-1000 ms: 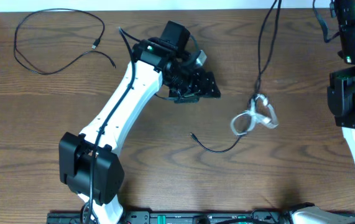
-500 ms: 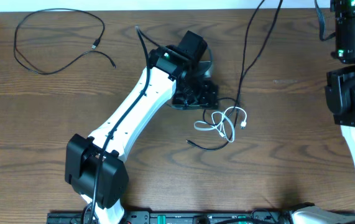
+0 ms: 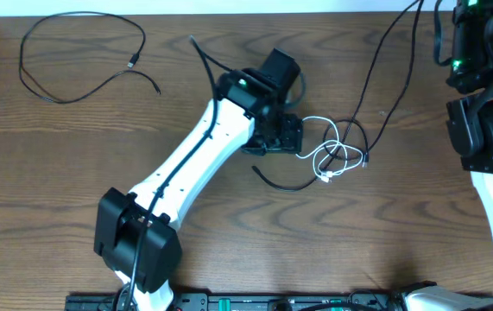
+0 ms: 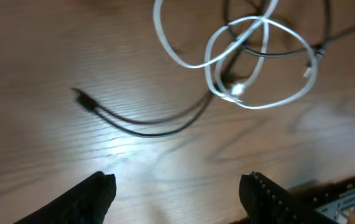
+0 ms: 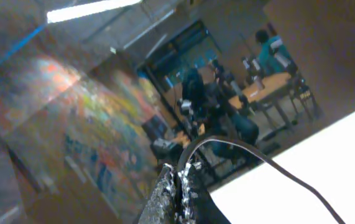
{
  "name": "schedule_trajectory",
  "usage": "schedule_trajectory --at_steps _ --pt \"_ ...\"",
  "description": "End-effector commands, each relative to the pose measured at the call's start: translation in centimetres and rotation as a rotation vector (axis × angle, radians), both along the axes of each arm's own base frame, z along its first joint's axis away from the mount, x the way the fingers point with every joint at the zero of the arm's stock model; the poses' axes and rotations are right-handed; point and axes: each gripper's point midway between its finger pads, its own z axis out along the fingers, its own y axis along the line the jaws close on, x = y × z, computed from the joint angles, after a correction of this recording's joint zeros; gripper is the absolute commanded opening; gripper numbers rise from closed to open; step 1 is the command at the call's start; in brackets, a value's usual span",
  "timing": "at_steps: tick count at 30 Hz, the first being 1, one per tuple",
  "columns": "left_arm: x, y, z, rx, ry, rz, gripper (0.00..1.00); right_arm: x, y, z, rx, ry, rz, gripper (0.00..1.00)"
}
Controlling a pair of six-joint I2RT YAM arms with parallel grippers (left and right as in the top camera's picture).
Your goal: Untangle cables
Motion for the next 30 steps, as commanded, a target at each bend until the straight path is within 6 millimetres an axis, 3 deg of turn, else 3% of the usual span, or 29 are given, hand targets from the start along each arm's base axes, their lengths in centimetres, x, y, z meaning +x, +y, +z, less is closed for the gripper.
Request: schedule_trajectory --at_steps 1,7,11,13,16,21,25,30 --pt "-0.3 -1.5 -0.7 -0.015 -0.005 -0.058 0.70 -0.1 1.1 0.0 -0.031 0.012 0.039 0.01" --pt "0.1 -3.2 -3.4 -0.007 0.013 -0.083 0.70 0.1 3.8 -1.0 -0.089 0.049 0.189 0.01" --pt "-1.5 -5.1 -6.5 -0.015 0.105 -0.145 0.70 0.3 3.7 -1.7 -0.094 0.080 0.180 0.01" --pt "-1.5 -5.9 -7.4 -0.016 0.100 -0.160 0.79 0.4 3.7 -2.1 -0.097 0.094 0.180 0.01" --pt "-1.3 -7.3 -8.4 -0.032 0.079 -0.181 0.82 0.5 3.7 -2.6 -0.101 0.115 0.181 0.01" --pt "-0.3 -9.4 -8.2 -0.087 0.005 -0.201 0.85 0.7 3.4 -3.3 -0.107 0.144 0.172 0.01" --pt "0.4 -10.4 -8.1 -0.097 -0.062 -0.238 0.85 1.0 1.6 -3.2 -0.101 0.145 0.126 0.01" --pt "0.6 -12.8 -7.8 -0.093 -0.216 -0.386 0.95 1.3 -0.2 -3.7 -0.102 0.166 0.083 0.01"
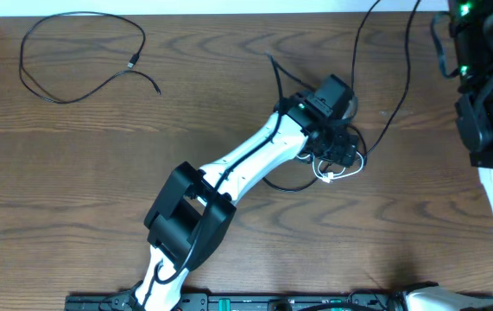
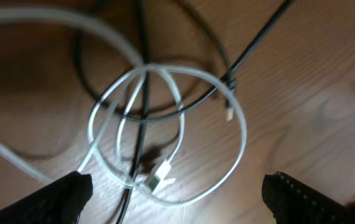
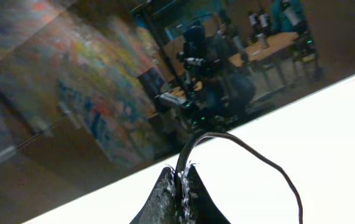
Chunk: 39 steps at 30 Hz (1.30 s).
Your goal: Untangle cables
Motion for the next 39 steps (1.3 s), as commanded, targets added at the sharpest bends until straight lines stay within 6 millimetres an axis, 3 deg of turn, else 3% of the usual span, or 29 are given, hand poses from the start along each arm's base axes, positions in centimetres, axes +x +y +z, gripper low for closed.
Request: schedule_trajectory --at_steps 1,3,8,13,16,18,20,22,25,27,28,30,32,35,36,39 --pt "-1.2 -1.7 -1.3 0.040 -0.105 -0.172 0.95 -0.1 -0.9 0.4 -0.013 -0.002 -0.023 0.01" --pt "-2.0 -2.4 -1.4 0.046 -0.138 -0.246 0.95 0.0 -1.2 0.2 -0.014 0.003 -0.030 0.01" --pt "-1.9 -2.3 -2.7 0.161 -0.219 -0.239 0.94 0.1 -2.6 0.0 -0.015 0.014 -0.063 0.01" --pt "-2.3 -2.3 -5.2 0.199 -0.194 -0.251 0.94 0.1 -2.8 0.0 -0.014 0.014 -0.045 0.01" --pt "-1.7 -1.6 -6.3 0.247 -0.205 -0.236 0.75 -0.1 -2.9 0.2 -0.013 0.008 -0.045 0.01" --pt "-1.7 -1.6 -6.4 0.247 -0.204 -0.235 0.73 -0.2 -2.9 0.3 -0.013 0.008 -0.045 0.01" --pt "-1.6 -1.6 -6.3 0.244 -0.206 -0.234 0.63 -0.2 -2.9 0.1 -0.014 0.014 -0.046 0.01" --pt "-1.6 -1.6 -6.4 0.246 -0.204 -0.234 0.46 -0.2 -2.9 -0.1 -0.015 0.023 -0.045 0.01" --pt "-1.7 -1.5 -6.5 0.247 -0.198 -0.228 0.32 -0.2 -2.9 -0.2 -0.016 0.028 -0.046 0.01" --pt "-1.7 -1.4 -6.5 0.252 -0.195 -0.228 0.08 -0.4 -2.9 -0.1 -0.016 0.027 -0.045 0.01" --pt "-1.7 -1.4 -6.5 0.252 -0.194 -0.227 0.08 -0.4 -2.9 -0.1 -0.016 0.028 -0.046 0.01" --pt "-1.5 -1.3 -6.0 0.243 -0.196 -0.214 0.08 -0.5 -3.0 -0.4 -0.019 0.041 -0.048 0.01" --pt "-1.2 -1.4 -4.0 0.198 -0.198 -0.185 0.07 -0.4 -3.6 -1.3 -0.023 0.076 -0.068 0.01" --pt "0.2 -0.8 0.6 0.120 -0.233 -0.097 0.07 -0.3 -5.0 -1.6 -0.023 0.089 -0.101 0.01" --pt "1.4 0.4 4.2 0.068 -0.261 -0.021 0.07 -0.3 -5.8 -1.5 -0.022 0.088 -0.121 0.01" --pt "3.4 3.0 9.6 -0.016 -0.307 0.104 0.08 -0.5 -6.7 -1.5 -0.022 0.091 -0.143 0.01"
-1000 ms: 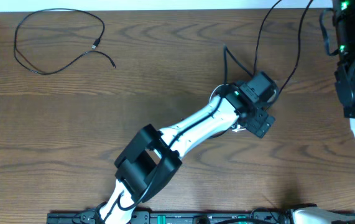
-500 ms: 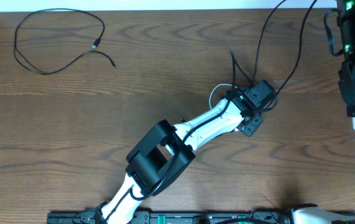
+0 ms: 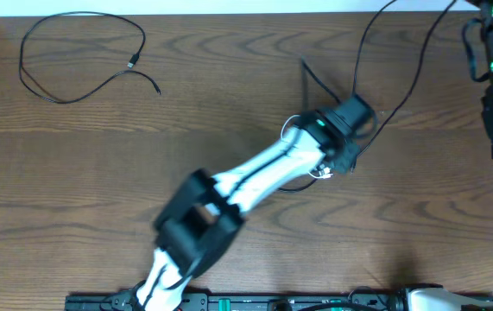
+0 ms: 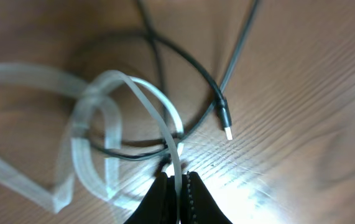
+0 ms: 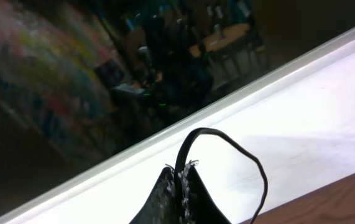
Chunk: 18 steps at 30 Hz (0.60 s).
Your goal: Untangle cables
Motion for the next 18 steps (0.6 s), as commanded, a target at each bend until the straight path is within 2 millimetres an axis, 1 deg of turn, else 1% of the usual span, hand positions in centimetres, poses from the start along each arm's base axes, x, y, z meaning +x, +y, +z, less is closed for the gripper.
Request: schedule_trajectory --at_steps 1,2,3,4,5,6,7,8,11,12,13,14,15,17,18 --pt "3.2 3.9 10.6 -0.189 -0.118 0.173 0.07 -1.2 -1.1 1.3 -0.006 -0.025 -0.025 0.01" --pt "4.0 5.5 13.0 -0.223 -0.156 0.207 0.07 -1.2 -1.2 1.2 -0.006 -0.022 -0.029 0.01" --pt "4.5 6.9 14.6 -0.243 -0.181 0.234 0.08 -1.2 -1.4 1.1 -0.006 -0.019 -0.033 0.01" --pt "5.1 9.0 16.5 -0.262 -0.210 0.274 0.07 -1.2 -1.7 1.0 -0.007 -0.014 -0.039 0.01" --pt "5.5 10.9 17.8 -0.272 -0.229 0.312 0.07 -1.2 -1.9 1.0 -0.007 -0.014 -0.044 0.01" --pt "5.8 12.5 18.6 -0.276 -0.240 0.344 0.07 -1.2 -2.1 1.0 -0.007 -0.014 -0.051 0.01" --pt "6.2 15.1 19.6 -0.283 -0.246 0.411 0.07 -1.2 -2.7 1.0 -0.007 -0.014 -0.067 0.01" --pt "6.4 16.3 20.0 -0.287 -0.247 0.446 0.08 -1.2 -3.0 1.0 -0.007 -0.014 -0.078 0.01" --pt "7.1 21.4 21.1 -0.315 -0.228 0.622 0.07 -1.6 -5.1 0.9 -0.005 -0.009 -0.165 0.01" --pt "7.2 22.4 21.3 -0.328 -0.220 0.653 0.07 -1.7 -5.7 0.8 -0.005 -0.005 -0.188 0.01" --pt "7.3 23.4 21.7 -0.358 -0.208 0.668 0.07 -2.0 -6.8 0.5 -0.005 0.007 -0.244 0.01" --pt "7.5 24.0 22.0 -0.379 -0.200 0.676 0.07 -2.2 -7.6 0.3 -0.005 0.016 -0.287 0.01" --pt "7.6 24.6 22.0 -0.384 -0.200 0.692 0.07 -2.4 -7.9 0.2 -0.005 0.020 -0.306 0.01" --pt "8.2 26.9 21.8 -0.369 -0.208 0.767 0.07 -3.0 -9.5 0.0 -0.023 0.033 -0.394 0.01" --pt "8.6 28.7 21.4 -0.335 -0.217 0.826 0.07 -3.3 -10.1 0.1 -0.050 0.040 -0.429 0.01"
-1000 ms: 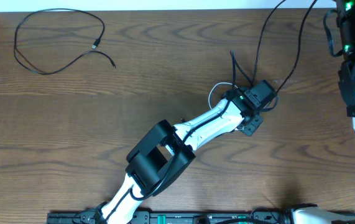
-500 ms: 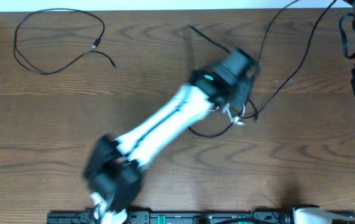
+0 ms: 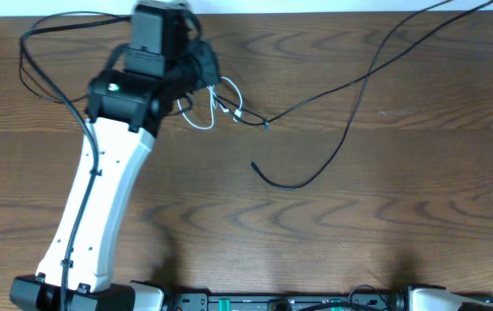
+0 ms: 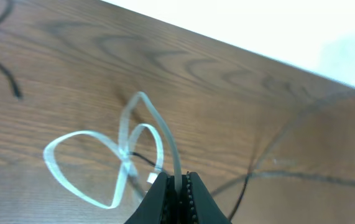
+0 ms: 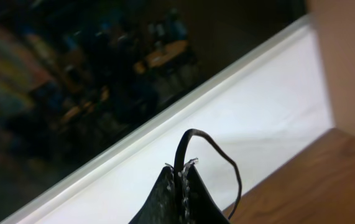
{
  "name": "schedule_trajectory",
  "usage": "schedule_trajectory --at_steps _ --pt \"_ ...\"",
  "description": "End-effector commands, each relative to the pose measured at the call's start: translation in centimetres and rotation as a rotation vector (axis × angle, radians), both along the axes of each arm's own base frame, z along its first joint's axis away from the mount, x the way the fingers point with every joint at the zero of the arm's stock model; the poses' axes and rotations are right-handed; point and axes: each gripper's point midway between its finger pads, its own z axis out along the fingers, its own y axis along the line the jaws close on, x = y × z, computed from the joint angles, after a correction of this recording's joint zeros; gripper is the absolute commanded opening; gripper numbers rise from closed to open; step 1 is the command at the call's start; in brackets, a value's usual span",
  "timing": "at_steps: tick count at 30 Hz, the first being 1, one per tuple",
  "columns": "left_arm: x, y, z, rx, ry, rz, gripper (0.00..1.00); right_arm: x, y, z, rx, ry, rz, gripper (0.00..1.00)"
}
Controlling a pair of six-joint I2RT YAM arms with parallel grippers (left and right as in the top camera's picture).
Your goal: Untangle cables
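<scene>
My left gripper (image 3: 201,69) is at the table's back left, shut on a white cable (image 3: 196,118). In the left wrist view the gripper (image 4: 178,178) pinches that white cable (image 4: 106,155), whose loops hang over the wood with a thin dark strand crossing them. A long black cable (image 3: 358,78) runs from beside the white loops to the back right corner, and one free end (image 3: 255,164) lies mid-table. My right gripper (image 5: 181,169) is shut on the black cable (image 5: 193,132), raised near the table's right edge.
A second black cable (image 3: 47,34) lies looped at the back left corner, partly under the left arm (image 3: 108,173). The right arm shows only at the right edge of the overhead view. A white wall borders the table's far edge.
My left gripper, shut on the white cable at the tangle right of centre, is now at the back left with the white loops. The black cable lies stretched out across the table.
My left gripper stood open left of the tangle, then open right over it, then shut on the white cable. Now the white cable is at the back left. My right gripper held the black cable throughout and sits farther right.
</scene>
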Motion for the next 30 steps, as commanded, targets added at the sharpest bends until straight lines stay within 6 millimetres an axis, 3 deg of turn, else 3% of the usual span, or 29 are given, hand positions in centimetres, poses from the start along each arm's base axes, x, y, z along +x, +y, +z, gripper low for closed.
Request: schedule_trajectory --at_steps 1,6,10,13,21,30 --pt "0.1 3.9 0.4 -0.004 0.013 0.140 0.07 -2.5 -3.2 1.6 -0.079 -0.003 -0.177 0.01" --pt "0.0 8.4 -1.0 0.068 0.065 0.271 0.07 -2.7 -3.9 1.7 -0.118 0.013 -0.196 0.01" --pt "-1.3 14.8 -1.9 0.300 0.101 0.553 0.07 -3.3 -4.9 2.0 -0.120 0.002 -0.265 0.01" --pt "-2.1 17.4 -1.8 0.425 0.109 0.650 0.07 -3.8 -5.6 2.1 -0.159 0.024 -0.313 0.01" --pt "-3.2 22.8 -1.1 0.473 0.102 0.850 0.08 -5.1 -7.0 2.2 -0.209 0.064 -0.420 0.01" --pt "-4.1 26.4 -2.5 0.248 0.158 0.966 0.07 -6.6 -8.6 2.2 -0.198 0.069 -0.538 0.01"
